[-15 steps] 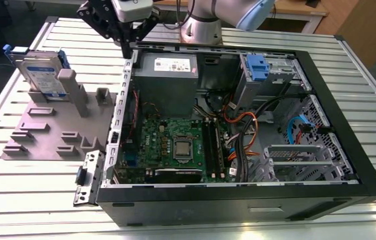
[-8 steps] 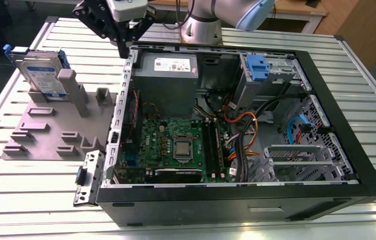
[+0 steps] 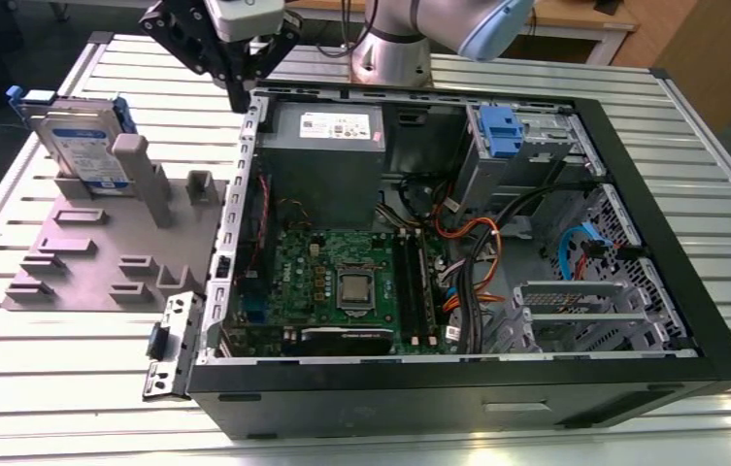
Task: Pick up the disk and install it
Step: 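Reach for the disk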
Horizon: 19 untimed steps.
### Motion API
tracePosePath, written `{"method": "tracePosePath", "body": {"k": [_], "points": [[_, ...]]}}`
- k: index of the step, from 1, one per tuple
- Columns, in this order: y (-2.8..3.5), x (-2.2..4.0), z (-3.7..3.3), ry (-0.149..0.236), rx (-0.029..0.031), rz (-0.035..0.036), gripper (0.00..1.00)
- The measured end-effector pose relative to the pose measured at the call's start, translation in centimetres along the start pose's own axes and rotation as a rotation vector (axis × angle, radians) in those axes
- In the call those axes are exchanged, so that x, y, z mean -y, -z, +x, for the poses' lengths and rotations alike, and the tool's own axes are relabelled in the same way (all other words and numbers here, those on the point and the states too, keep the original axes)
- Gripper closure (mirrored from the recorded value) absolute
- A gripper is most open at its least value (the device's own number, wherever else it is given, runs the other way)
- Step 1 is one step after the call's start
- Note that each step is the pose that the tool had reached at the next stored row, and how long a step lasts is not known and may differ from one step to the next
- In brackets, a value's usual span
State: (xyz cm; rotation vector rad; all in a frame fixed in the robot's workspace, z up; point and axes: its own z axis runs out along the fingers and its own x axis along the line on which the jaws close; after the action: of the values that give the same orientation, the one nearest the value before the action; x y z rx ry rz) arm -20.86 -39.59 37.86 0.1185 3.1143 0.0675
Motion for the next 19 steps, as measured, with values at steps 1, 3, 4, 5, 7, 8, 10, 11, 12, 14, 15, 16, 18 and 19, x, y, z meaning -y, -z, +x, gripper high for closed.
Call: {"method": "tracePosePath", "body": {"k": [1,3,4,5,7,8,10,11,12,14,15,16,18,19], "points": [[0.0,-0.06,0.0,0.0,0.0,-0.0001,0.89],[-0.01,-0.18,0.0,0.0,0.0001,-0.0001,0.89],[-0.01,-0.25,0.01,0.0,0.0,0.0,0.89],[-0.02,-0.32,0.03,0.0,-0.0001,0.0,0.89],[-0.02,-0.45,0.12,0.0,0.0,-0.0001,0.89],[-0.03,-0.49,0.2,0.0,0.0,-0.0001,0.89],[-0.03,-0.51,0.38,0.0,0.0,0.0,0.89],[-0.04,-0.5,0.46,0.0,0.0,0.0,0.89],[-0.04,-0.5,0.51,0.0,0.0,-0.0001,0.89],[-0.04,-0.5,0.54,0.0,-0.0001,0.0,0.89],[-0.04,-0.5,0.54,0.0,0.0,0.0,0.89],[-0.04,-0.5,0.54,0.0,0.0,0.0,0.89],[-0.04,-0.49,0.59,0.0,0.0,0.0,0.89],[-0.04,-0.49,0.64,0.0,0.0,0.0,0.89]]}}
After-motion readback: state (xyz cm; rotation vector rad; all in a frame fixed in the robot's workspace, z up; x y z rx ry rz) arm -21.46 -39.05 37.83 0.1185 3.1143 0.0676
